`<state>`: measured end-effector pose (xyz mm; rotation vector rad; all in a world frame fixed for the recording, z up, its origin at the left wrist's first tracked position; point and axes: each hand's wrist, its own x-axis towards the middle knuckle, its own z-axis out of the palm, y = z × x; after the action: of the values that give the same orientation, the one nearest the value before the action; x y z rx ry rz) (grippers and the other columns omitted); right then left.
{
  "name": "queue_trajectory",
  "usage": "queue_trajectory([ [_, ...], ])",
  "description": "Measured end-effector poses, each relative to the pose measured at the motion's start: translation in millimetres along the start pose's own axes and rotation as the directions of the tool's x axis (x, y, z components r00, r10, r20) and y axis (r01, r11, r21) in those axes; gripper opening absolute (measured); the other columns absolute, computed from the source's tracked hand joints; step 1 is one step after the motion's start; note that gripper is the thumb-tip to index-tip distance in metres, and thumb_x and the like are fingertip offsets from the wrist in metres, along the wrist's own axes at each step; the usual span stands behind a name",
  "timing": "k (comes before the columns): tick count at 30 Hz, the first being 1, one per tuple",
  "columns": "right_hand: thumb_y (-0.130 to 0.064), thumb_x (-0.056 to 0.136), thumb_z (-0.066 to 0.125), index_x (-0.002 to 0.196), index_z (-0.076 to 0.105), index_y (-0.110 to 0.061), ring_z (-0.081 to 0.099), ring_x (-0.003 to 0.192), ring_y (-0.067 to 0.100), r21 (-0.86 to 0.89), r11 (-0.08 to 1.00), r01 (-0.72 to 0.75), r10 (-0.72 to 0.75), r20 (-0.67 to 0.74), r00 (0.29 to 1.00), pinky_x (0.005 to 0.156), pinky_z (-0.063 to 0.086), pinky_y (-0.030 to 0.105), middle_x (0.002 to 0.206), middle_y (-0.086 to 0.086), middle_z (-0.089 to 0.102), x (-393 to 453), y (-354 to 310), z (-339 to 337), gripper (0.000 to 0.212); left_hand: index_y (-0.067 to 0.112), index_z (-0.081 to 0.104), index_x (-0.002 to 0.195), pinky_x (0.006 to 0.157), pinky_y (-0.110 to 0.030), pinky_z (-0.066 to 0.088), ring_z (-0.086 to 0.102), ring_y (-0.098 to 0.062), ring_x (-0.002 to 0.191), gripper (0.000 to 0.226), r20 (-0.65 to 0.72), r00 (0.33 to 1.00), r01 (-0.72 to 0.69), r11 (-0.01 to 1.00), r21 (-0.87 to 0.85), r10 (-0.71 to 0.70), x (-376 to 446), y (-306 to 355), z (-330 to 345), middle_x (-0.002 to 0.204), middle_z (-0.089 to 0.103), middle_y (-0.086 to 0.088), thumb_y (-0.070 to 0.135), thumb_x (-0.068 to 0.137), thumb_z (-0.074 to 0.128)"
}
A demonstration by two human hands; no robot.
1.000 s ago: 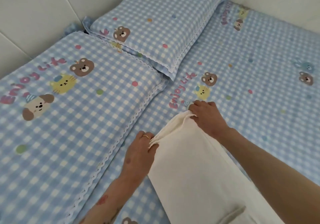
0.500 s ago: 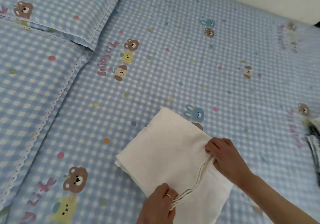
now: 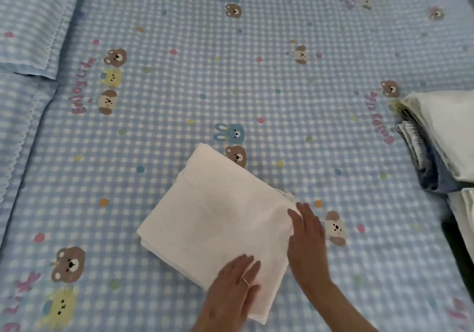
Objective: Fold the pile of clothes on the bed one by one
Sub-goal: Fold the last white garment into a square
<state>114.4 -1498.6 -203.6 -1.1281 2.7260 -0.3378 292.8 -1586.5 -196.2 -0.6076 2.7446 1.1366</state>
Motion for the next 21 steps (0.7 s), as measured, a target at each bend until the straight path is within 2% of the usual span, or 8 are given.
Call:
queue_trajectory([
  [3, -0.022, 0.094, 0.034, 0.143, 0.037, -0.015, 0.022, 0.142, 0.024, 0.117, 0.981, 0.157, -0.161, 0.024, 0.987, 0.112, 0.017, 0.048, 0.153, 0.008, 0.031, -7, -62, 29, 0.05, 0.002, 0.043, 0.138, 0.111, -0.036, 0.022, 0.028, -0.024, 0.138, 0.055, -0.227, 0.968, 0.139, 0.981, 0.135, -0.106, 30, -34, -32, 0.147, 0.036, -0.014, 0.036, 0.1, 0.021],
  [7, -0.038, 0.096, 0.033, 0.147, 0.032, -0.021, 0.024, 0.143, 0.023, -0.024, 0.951, 0.31, -0.302, 0.165, 0.939, 0.11, 0.013, 0.049, 0.156, 0.001, 0.023, 29, -73, 74, 0.054, 0.013, 0.004, 0.148, 0.117, -0.036, -0.006, -0.002, -0.024, 0.146, 0.071, -0.108, 0.963, 0.27, 0.88, 0.391, -0.248, 53, -108, -57, 0.157, -0.001, -0.005, 0.054, 0.091, 0.001],
  [10, -0.04, 0.094, 0.032, 0.144, 0.038, -0.024, 0.031, 0.14, 0.023, -0.15, 0.933, 0.327, -0.296, 0.194, 0.935, 0.111, 0.015, 0.049, 0.153, -0.002, 0.028, 53, -31, 88, 0.053, 0.019, -0.01, 0.148, 0.117, -0.041, -0.002, -0.005, -0.023, 0.147, 0.095, -0.13, 0.882, 0.462, 0.783, 0.417, -0.452, 43, -169, -61, 0.157, -0.011, -0.006, 0.069, 0.07, -0.031],
  [12, -0.039, 0.094, 0.029, 0.143, 0.04, -0.024, 0.033, 0.14, 0.027, -0.192, 0.966, 0.172, -0.149, 0.128, 0.98, 0.112, 0.016, 0.051, 0.152, 0.004, 0.033, 54, -11, 85, 0.052, 0.015, -0.009, 0.149, 0.118, -0.042, 0.004, -0.001, -0.025, 0.147, 0.097, -0.177, 0.823, 0.565, 0.747, 0.35, -0.54, 36, -192, -71, 0.159, -0.005, -0.01, 0.068, 0.071, -0.03],
  [13, -0.04, 0.094, 0.027, 0.144, 0.037, -0.022, 0.032, 0.14, 0.03, -0.174, 0.985, 0.015, 0.002, 0.096, 0.995, 0.112, 0.016, 0.053, 0.153, 0.008, 0.032, 48, -7, 82, 0.054, 0.014, -0.009, 0.148, 0.118, -0.041, 0.006, 0.002, -0.025, 0.147, 0.083, -0.182, 0.827, 0.562, 0.779, 0.279, -0.532, 35, -198, -76, 0.159, 0.0, -0.012, 0.065, 0.082, -0.016],
  [16, -0.048, 0.097, 0.03, 0.149, 0.009, -0.027, 0.019, 0.143, 0.037, 0.076, 0.863, -0.499, 0.496, 0.057, 0.866, 0.111, 0.02, 0.054, 0.157, 0.019, 0.012, 7, -19, 79, 0.06, 0.023, -0.006, 0.146, 0.115, -0.03, 0.015, 0.02, -0.023, 0.143, 0.067, -0.142, 0.905, 0.405, 0.914, 0.003, -0.4, 48, -198, -92, 0.156, 0.017, -0.007, 0.033, 0.099, 0.04],
  [18, -0.038, 0.095, 0.046, 0.148, -0.002, -0.034, 0.02, 0.141, 0.038, 0.312, 0.711, -0.63, 0.617, 0.152, 0.772, 0.108, 0.029, 0.049, 0.157, 0.021, 0.007, -21, -40, 79, 0.071, 0.028, -0.002, 0.149, 0.106, -0.029, 0.026, 0.036, -0.022, 0.129, 0.073, -0.085, 0.921, 0.374, 0.925, -0.073, -0.379, 62, -192, -98, 0.141, 0.034, 0.0, 0.025, 0.096, 0.048],
  [21, -0.02, 0.093, 0.054, 0.146, 0.005, -0.039, 0.04, 0.127, 0.038, 0.456, 0.591, -0.665, 0.672, 0.178, 0.719, 0.098, 0.039, 0.044, 0.143, 0.019, 0.032, -40, -59, 74, 0.075, 0.042, -0.005, 0.146, 0.088, -0.031, 0.037, 0.051, -0.02, 0.102, 0.075, -0.013, 0.891, 0.451, 0.886, -0.107, -0.455, 73, -180, -100, 0.117, 0.041, 0.003, 0.028, 0.096, 0.049],
])
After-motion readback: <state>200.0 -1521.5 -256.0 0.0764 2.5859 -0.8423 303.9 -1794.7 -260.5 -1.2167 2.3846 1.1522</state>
